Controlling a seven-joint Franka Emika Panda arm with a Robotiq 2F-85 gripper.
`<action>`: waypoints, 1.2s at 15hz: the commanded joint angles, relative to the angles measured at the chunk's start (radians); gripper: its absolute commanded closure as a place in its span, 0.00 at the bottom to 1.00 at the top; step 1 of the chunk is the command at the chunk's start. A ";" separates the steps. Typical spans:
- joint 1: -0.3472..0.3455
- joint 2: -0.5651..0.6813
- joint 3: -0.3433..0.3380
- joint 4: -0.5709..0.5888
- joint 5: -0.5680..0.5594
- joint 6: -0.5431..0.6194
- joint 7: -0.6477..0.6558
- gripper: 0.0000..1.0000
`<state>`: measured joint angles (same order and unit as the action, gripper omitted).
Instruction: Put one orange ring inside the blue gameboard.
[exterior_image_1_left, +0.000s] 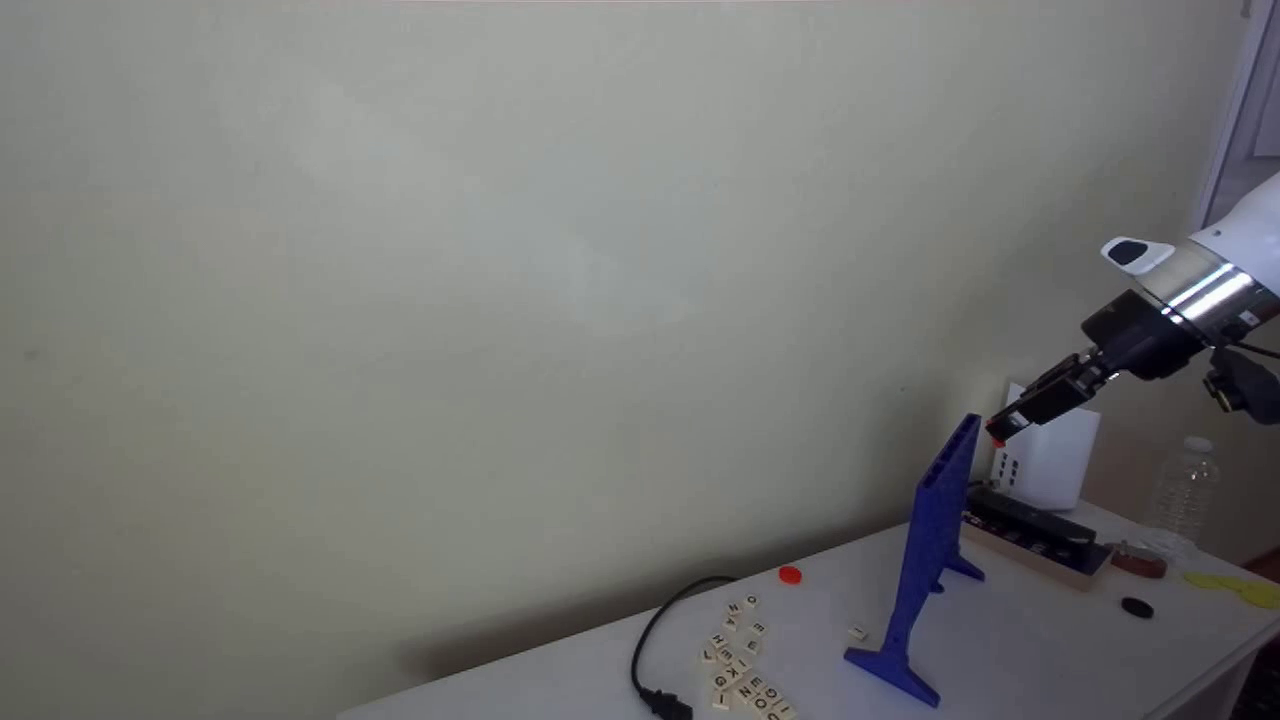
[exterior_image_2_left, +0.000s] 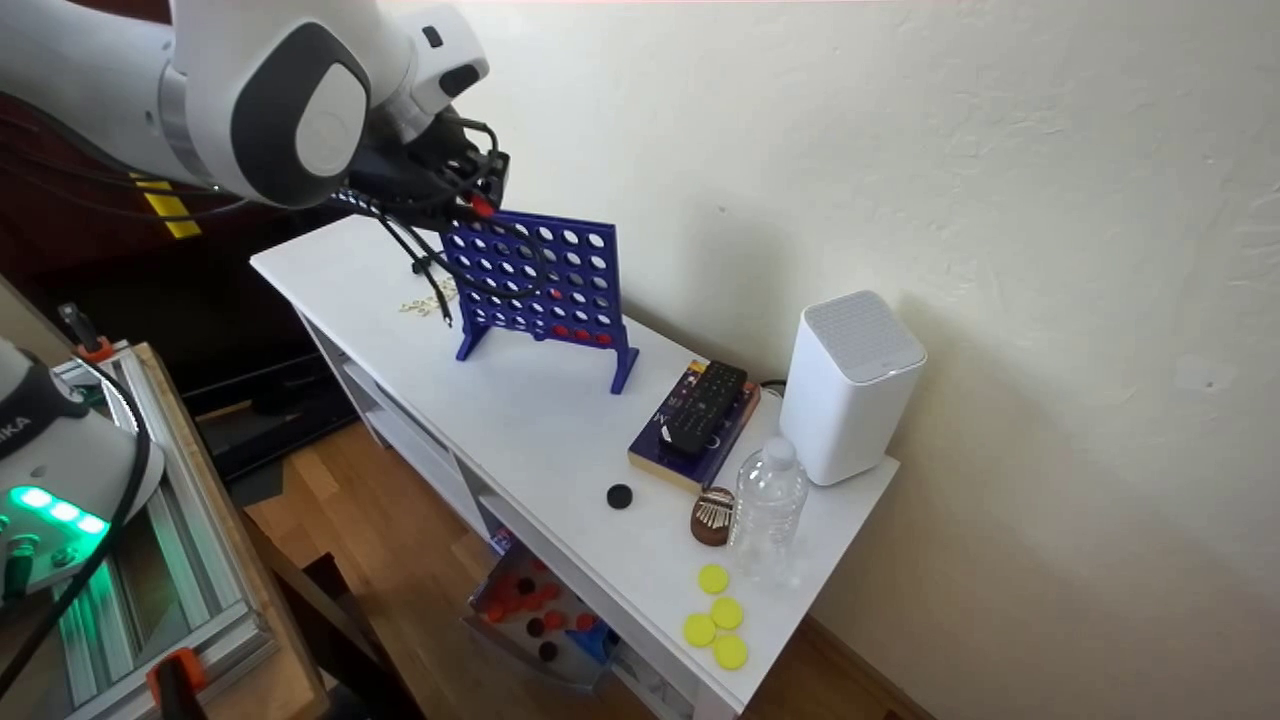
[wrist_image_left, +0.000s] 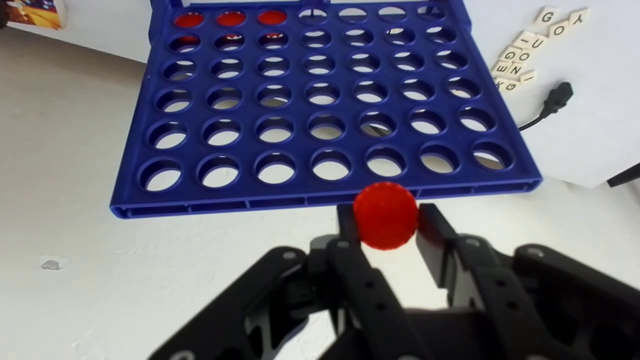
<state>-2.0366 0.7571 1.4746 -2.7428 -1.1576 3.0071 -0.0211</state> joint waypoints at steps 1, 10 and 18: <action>0.027 -0.031 -0.017 0.001 0.092 0.052 -0.044 0.90; 0.074 -0.044 -0.020 0.021 0.209 0.013 -0.082 0.65; 0.096 -0.024 -0.036 0.027 0.280 0.032 -0.155 0.90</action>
<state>-1.9633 0.7505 1.4498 -2.7139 -0.9477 3.0031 -0.1120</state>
